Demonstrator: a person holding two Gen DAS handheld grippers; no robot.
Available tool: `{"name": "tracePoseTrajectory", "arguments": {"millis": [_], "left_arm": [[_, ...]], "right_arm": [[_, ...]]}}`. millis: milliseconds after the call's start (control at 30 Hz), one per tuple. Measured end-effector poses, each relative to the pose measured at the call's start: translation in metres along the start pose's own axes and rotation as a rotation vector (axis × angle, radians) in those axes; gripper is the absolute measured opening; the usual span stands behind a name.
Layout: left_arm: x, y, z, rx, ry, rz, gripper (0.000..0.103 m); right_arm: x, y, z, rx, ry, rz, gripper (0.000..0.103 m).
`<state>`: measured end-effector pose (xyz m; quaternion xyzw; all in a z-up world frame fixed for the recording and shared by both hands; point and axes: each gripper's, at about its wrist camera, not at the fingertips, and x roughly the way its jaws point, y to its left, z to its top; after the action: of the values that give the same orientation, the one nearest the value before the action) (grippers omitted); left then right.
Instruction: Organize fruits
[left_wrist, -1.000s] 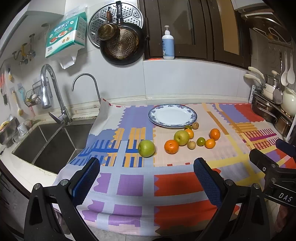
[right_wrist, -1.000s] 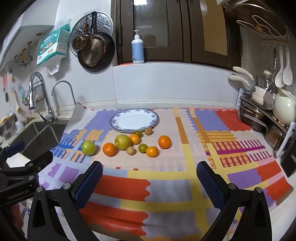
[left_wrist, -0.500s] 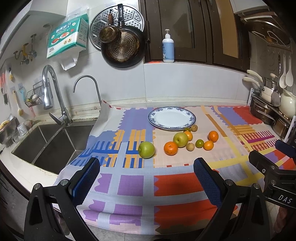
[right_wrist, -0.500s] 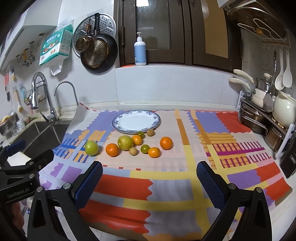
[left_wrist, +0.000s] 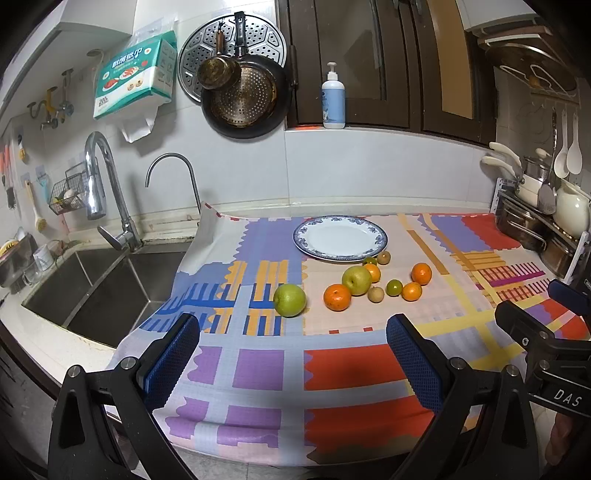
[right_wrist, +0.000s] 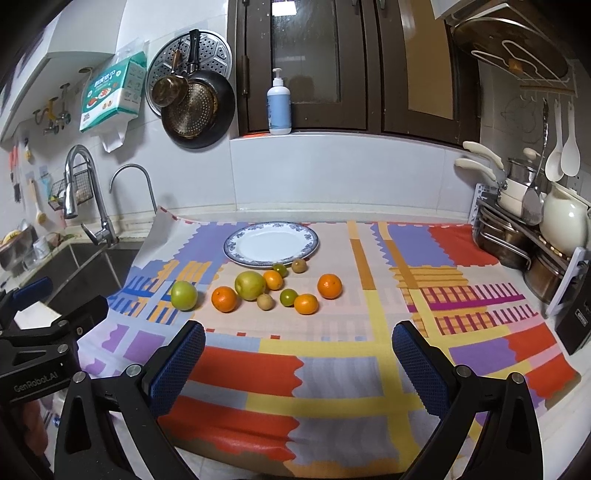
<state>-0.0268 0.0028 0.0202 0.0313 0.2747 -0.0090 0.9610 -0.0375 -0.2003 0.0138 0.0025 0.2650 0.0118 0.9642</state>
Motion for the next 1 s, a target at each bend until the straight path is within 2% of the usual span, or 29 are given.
{"name": "tracePoseTrajectory", "arguments": {"millis": [1000], "left_arm": [[-0.0016, 0.0007, 0.0036, -0.003, -0.003, -0.004, 0.103]], "right_arm": [[0.0022, 0.0047, 0.0058, -0.009, -0.007, 0.022, 0.102]]}}
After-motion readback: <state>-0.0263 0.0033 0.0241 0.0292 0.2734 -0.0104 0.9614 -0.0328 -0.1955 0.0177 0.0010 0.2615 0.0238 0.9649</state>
